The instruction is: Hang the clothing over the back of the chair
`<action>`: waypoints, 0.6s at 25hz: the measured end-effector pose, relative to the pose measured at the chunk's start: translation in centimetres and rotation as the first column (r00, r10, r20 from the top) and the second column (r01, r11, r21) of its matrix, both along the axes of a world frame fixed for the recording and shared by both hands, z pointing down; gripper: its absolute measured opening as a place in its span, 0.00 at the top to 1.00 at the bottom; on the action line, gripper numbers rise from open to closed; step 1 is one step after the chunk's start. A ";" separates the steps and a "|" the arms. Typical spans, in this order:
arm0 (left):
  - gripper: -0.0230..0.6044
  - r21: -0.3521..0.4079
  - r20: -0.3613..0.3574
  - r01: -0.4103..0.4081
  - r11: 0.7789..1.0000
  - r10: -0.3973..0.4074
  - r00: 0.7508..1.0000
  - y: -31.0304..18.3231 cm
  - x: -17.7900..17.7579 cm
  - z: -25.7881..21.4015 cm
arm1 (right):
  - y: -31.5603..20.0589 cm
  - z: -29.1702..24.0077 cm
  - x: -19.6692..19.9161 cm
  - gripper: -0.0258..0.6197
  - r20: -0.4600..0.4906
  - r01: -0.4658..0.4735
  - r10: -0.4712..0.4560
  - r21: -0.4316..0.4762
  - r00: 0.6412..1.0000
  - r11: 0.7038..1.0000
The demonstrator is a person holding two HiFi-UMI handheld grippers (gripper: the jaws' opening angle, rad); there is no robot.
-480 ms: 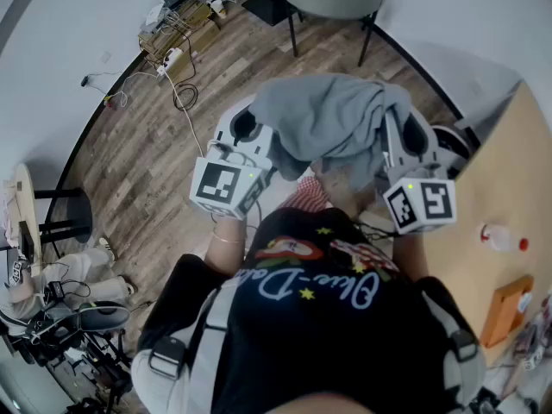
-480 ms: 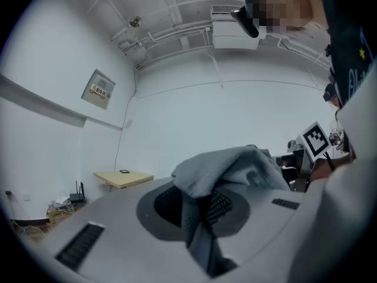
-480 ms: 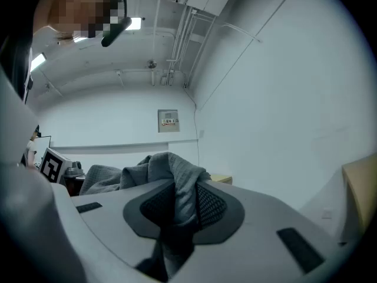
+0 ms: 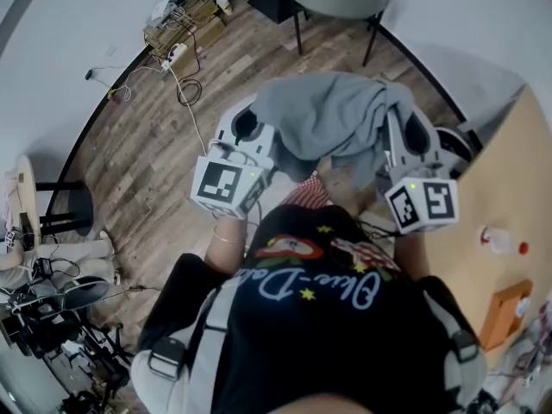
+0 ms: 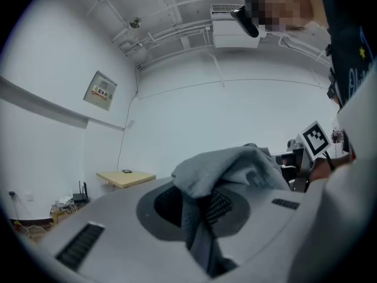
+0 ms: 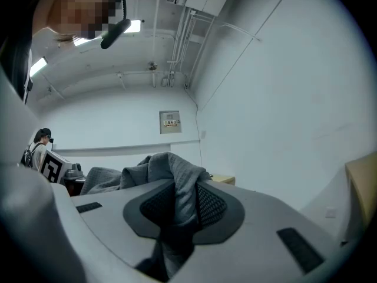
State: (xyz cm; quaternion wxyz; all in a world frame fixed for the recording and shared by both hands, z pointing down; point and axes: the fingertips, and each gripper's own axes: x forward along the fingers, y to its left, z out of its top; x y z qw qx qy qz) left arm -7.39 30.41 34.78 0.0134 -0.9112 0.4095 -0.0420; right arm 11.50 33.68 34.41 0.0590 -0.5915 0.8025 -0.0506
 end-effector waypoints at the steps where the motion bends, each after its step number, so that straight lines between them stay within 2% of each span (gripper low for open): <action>1: 0.91 -0.002 0.000 0.002 1.000 -0.002 1.000 0.1 -0.2 -0.1 | 0.0 -0.1 -0.1 0.85 0.002 0.002 -0.002 -0.002 1.000 1.000; 10: 0.91 0.004 -0.008 0.000 1.000 0.000 1.000 -1.5 0.3 0.3 | -1.5 0.5 0.3 0.85 0.008 0.006 -0.006 -0.012 1.000 1.000; 15: 0.91 -0.007 -0.035 0.011 1.000 -0.011 0.999 -5.0 -0.2 -0.3 | -4.6 -0.2 -0.1 0.84 0.002 -0.005 0.005 -0.014 1.000 1.000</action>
